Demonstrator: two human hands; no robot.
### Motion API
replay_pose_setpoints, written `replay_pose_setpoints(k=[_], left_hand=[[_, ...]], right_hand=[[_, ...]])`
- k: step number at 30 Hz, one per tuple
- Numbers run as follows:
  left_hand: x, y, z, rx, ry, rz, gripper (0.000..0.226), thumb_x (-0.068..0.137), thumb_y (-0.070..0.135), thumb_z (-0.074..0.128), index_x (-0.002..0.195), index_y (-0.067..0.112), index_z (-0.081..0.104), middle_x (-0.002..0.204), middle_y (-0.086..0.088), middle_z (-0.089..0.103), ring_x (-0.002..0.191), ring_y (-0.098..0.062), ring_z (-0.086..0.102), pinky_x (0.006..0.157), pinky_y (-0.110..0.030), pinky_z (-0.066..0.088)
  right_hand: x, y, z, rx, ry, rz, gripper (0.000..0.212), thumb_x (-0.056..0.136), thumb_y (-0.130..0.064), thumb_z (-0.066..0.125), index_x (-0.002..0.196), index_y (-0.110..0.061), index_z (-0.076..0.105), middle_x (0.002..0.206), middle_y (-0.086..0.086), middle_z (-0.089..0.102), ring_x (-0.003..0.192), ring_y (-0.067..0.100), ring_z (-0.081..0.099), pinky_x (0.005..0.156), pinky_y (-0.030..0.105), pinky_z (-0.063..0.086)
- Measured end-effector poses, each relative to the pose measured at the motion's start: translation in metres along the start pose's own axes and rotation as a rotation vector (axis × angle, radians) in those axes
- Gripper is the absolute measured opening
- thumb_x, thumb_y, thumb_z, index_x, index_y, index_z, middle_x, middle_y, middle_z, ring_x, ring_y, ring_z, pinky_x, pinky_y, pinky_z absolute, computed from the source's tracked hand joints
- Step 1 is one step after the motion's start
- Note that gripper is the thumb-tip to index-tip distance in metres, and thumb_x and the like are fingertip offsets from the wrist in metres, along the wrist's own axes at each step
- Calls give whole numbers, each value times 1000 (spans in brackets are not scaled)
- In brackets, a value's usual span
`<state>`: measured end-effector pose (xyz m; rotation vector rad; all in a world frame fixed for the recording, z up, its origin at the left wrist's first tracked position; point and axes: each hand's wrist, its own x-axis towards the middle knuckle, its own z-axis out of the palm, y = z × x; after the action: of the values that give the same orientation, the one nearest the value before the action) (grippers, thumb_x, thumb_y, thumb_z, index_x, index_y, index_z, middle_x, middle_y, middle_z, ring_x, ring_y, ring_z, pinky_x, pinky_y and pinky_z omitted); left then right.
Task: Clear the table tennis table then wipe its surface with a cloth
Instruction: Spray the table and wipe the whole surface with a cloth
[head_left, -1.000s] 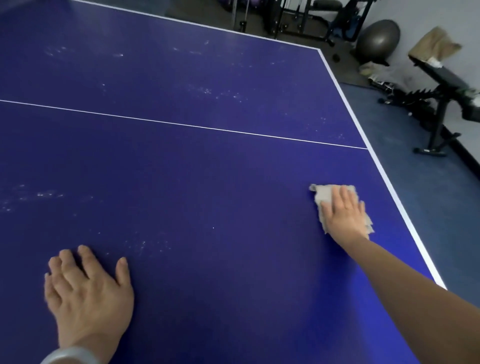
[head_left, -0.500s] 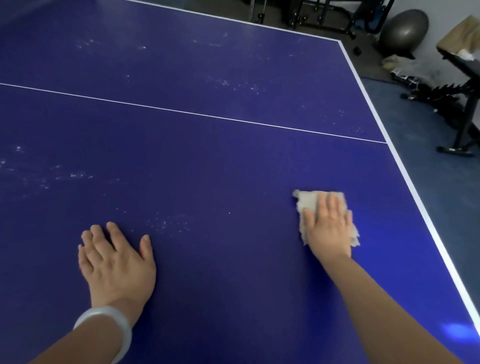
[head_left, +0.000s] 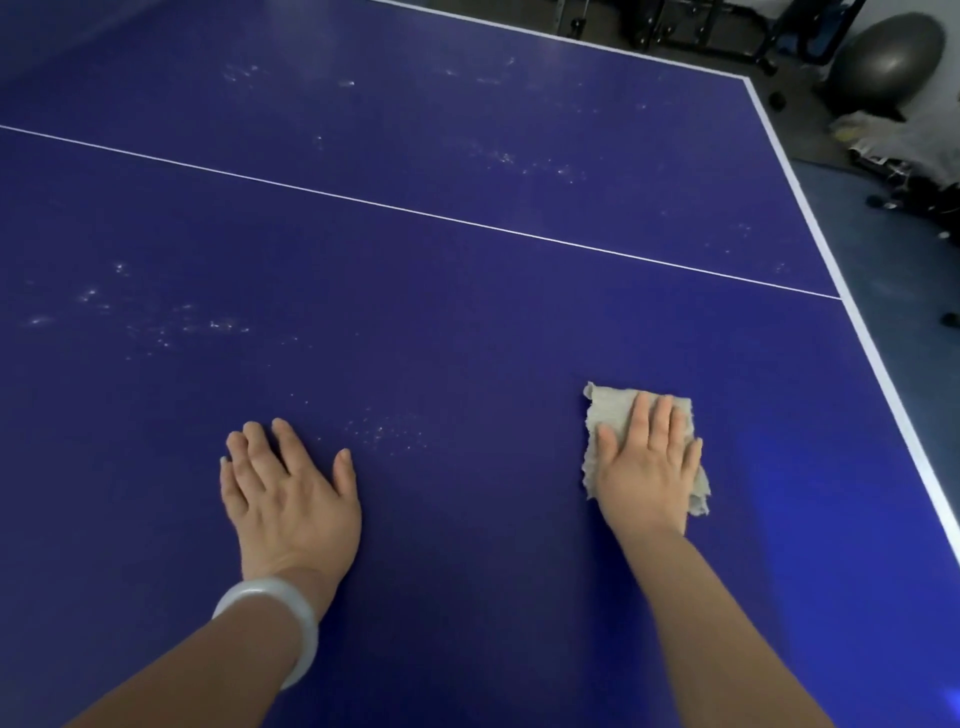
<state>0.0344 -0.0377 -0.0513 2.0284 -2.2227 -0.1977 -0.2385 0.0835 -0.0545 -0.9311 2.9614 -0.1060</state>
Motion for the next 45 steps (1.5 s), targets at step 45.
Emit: replay_pose_setpoints(k=[45], left_hand=[[15, -44, -29, -159, -198, 235, 74, 90, 50, 11, 152, 13, 26, 157, -10, 22, 146, -26, 19, 116, -36, 14]], right_hand=[[-47, -163, 20, -18, 23, -416, 63, 99, -46, 12, 153, -14, 19, 161, 5, 18, 150, 17, 8, 121, 45, 12]])
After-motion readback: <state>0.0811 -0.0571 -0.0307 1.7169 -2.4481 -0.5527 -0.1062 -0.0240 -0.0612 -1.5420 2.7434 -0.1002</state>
